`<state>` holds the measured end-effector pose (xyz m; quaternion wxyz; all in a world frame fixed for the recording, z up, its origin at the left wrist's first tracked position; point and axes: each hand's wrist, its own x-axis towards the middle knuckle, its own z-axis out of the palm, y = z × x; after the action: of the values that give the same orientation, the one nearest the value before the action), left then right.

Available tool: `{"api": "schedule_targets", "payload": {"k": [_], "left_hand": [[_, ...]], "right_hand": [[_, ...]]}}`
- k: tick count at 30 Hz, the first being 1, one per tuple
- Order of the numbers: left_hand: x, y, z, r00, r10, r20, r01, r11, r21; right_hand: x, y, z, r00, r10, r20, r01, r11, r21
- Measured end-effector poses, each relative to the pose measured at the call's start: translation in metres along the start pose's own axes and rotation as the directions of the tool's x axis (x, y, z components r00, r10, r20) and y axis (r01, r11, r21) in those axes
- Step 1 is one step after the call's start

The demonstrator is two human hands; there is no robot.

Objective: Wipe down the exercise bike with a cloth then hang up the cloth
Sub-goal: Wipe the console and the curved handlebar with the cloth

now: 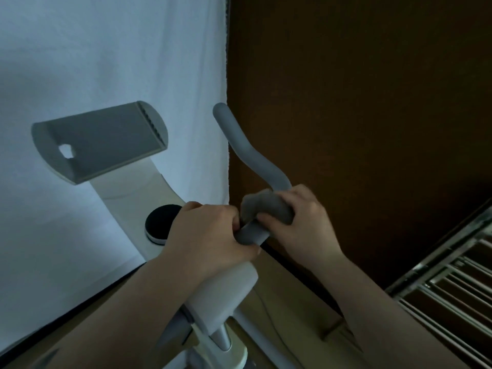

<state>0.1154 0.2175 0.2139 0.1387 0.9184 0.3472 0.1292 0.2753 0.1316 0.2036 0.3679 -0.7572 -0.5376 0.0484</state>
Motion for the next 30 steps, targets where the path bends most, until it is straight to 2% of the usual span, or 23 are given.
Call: {"api": "schedule_targets", "payload": {"k": [3,4,7,10,13,16,19,21,23,25,27,30], "left_hand": [[-0.004,0.004,-0.006,0.998,0.014,-0.062,-0.013,1.0,0.027],[-0.005,0.005,-0.006,0.997,0.005,-0.075,-0.004,1.0,0.015],[-0.006,0.007,-0.004,0.995,-0.009,-0.098,0.01,1.0,0.007],[-0.004,0.006,-0.002,0.997,0.004,-0.082,-0.005,1.0,-0.007],[-0.004,0.005,-0.002,0.998,0.033,-0.058,-0.035,0.999,-0.025],[-0.005,0.009,-0.003,0.998,0.017,-0.065,-0.021,0.998,-0.055],[-0.001,0.018,-0.003,1.0,0.004,-0.001,-0.004,0.987,-0.163],[0.011,0.022,-0.003,0.998,0.041,0.057,-0.035,0.993,-0.111],[0.026,0.028,-0.002,0.994,0.065,0.086,-0.06,0.996,-0.067],[0.038,0.032,0.001,0.994,0.065,0.087,-0.056,0.993,-0.1],[0.043,0.034,0.007,0.997,0.037,0.062,-0.025,0.983,-0.18],[0.042,0.031,0.013,1.0,-0.02,0.015,0.023,0.956,-0.293]], "right_hand": [[-0.008,0.006,0.015,0.955,0.136,-0.265,-0.108,0.987,0.119],[-0.023,0.001,0.027,0.936,0.149,-0.32,-0.1,0.981,0.165],[-0.06,-0.01,0.046,0.932,0.15,-0.331,-0.067,0.966,0.25],[-0.032,0.007,0.034,0.925,0.165,-0.343,-0.088,0.97,0.228],[-0.003,0.015,0.027,0.841,0.393,-0.372,-0.243,0.888,0.39],[-0.024,0.008,0.043,0.817,0.44,-0.372,-0.227,0.839,0.494],[-0.05,0.006,0.054,0.814,0.472,-0.338,-0.225,0.793,0.566],[-0.029,0.016,0.05,0.804,0.527,-0.274,-0.268,0.734,0.624],[0.003,0.027,0.036,0.763,0.622,-0.178,-0.359,0.636,0.683],[0.019,0.028,0.028,0.707,0.702,-0.085,-0.387,0.485,0.785],[0.002,0.02,0.037,0.692,0.714,-0.105,-0.376,0.481,0.792],[-0.035,0.003,0.046,0.741,0.668,-0.072,-0.353,0.478,0.804]]}}
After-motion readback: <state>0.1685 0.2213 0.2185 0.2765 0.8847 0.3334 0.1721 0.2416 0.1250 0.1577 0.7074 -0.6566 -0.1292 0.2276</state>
